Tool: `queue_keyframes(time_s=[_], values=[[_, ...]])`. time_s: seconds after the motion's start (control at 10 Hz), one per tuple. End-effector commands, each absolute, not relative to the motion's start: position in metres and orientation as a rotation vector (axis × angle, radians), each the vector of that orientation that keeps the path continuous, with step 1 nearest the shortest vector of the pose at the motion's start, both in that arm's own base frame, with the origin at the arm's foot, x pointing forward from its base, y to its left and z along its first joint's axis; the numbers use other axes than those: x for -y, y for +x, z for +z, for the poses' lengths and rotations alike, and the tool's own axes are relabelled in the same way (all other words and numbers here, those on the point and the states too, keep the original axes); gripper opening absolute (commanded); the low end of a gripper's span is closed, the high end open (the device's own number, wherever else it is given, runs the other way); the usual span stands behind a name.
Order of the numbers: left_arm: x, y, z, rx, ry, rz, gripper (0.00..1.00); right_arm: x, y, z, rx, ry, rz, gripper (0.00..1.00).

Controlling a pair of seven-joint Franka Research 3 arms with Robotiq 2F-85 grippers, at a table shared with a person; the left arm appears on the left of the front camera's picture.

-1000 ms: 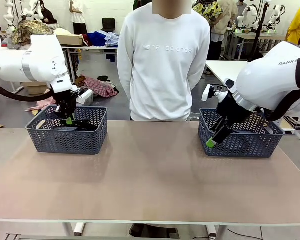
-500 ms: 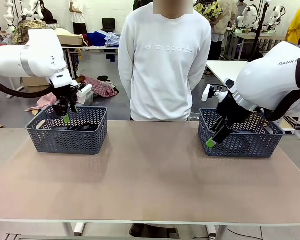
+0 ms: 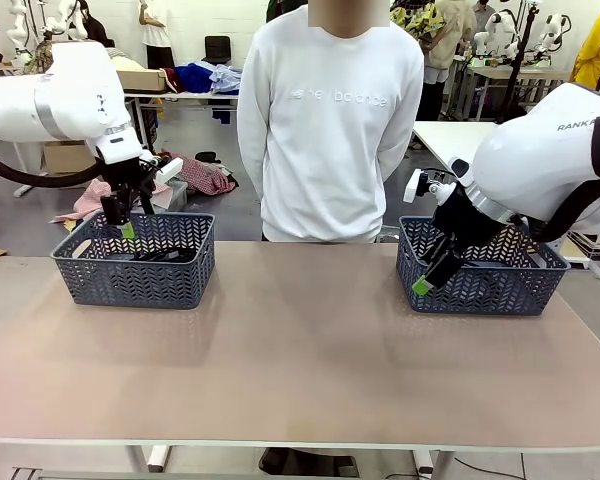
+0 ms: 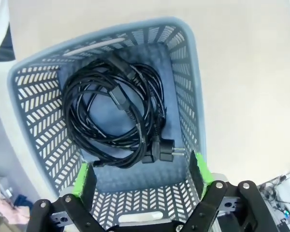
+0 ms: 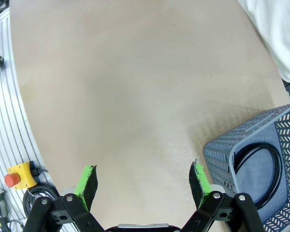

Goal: Organize the cables according to human instructions.
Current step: Pick up a bundle of cables and place it in the basket indicated by the human.

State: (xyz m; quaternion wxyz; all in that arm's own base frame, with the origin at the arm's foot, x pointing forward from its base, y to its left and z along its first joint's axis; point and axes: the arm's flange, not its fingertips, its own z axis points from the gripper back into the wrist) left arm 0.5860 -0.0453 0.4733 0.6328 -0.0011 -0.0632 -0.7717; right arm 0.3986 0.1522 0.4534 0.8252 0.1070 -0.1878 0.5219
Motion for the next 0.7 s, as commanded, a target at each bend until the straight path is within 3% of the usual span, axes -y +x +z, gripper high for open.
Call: queue_keyframes(time_s=[0.0, 0.6], values=[[0.0439, 0.587, 0.4745, 0.137, 0.021, -1.772, 1.0, -0.1518, 0.3984, 0.454, 0.401, 0.227, 1.104, 1.0], [0.0439, 0.587, 0.4745, 0.137, 0.021, -1.772, 1.0, -0.1518, 0.3984, 0.454, 0.401, 0.227, 1.104, 1.0]])
